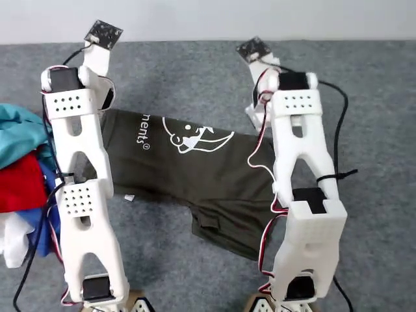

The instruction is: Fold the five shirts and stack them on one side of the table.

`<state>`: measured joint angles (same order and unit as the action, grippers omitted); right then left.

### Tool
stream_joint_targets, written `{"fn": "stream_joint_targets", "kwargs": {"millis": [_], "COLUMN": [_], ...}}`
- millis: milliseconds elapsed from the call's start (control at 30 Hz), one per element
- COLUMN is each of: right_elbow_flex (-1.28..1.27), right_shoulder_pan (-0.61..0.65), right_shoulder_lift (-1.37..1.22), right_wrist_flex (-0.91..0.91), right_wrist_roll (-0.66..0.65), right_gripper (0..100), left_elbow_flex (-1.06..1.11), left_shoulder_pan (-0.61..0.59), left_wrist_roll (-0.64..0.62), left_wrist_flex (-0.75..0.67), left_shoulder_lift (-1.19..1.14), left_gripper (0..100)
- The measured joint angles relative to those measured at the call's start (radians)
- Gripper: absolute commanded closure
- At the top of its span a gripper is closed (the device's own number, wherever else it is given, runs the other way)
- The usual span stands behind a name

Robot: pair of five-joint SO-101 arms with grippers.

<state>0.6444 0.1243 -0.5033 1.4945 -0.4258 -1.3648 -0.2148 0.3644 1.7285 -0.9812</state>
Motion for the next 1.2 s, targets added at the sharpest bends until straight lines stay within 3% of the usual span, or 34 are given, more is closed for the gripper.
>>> {"fn": "stream_joint_targets", "kwargs": {"millis": [233,533,667,867,1200], "right_elbow_flex": [0.345,0.453,0.376,0.153,-0.233], "right_shoulder_pan": [-0.026,-0.184,-0.272,-0.396,-0.608], "right_shoulder_lift": [0.0,0.14,0.25,0.462,0.821], "right_wrist_flex": [0.255,0.259,0.259,0.261,0.261], "right_wrist_roll": [0.0,0.066,0.066,0.066,0.041], "right_gripper": [98.3,98.3,98.3,98.3,98.3], "left_elbow_flex": [0.279,0.868,1.071,1.215,1.287], "left_shoulder_pan": [0.075,0.341,0.497,0.706,0.852], "left_wrist_roll": [0.0,0.054,0.087,0.137,0.135], "left_wrist_flex": [0.0,0.0,0.0,-0.002,-0.003], "left_shoulder_lift": [0.247,0.612,0.7,0.746,0.746], "left_gripper": [100,99,98,87,82]}}
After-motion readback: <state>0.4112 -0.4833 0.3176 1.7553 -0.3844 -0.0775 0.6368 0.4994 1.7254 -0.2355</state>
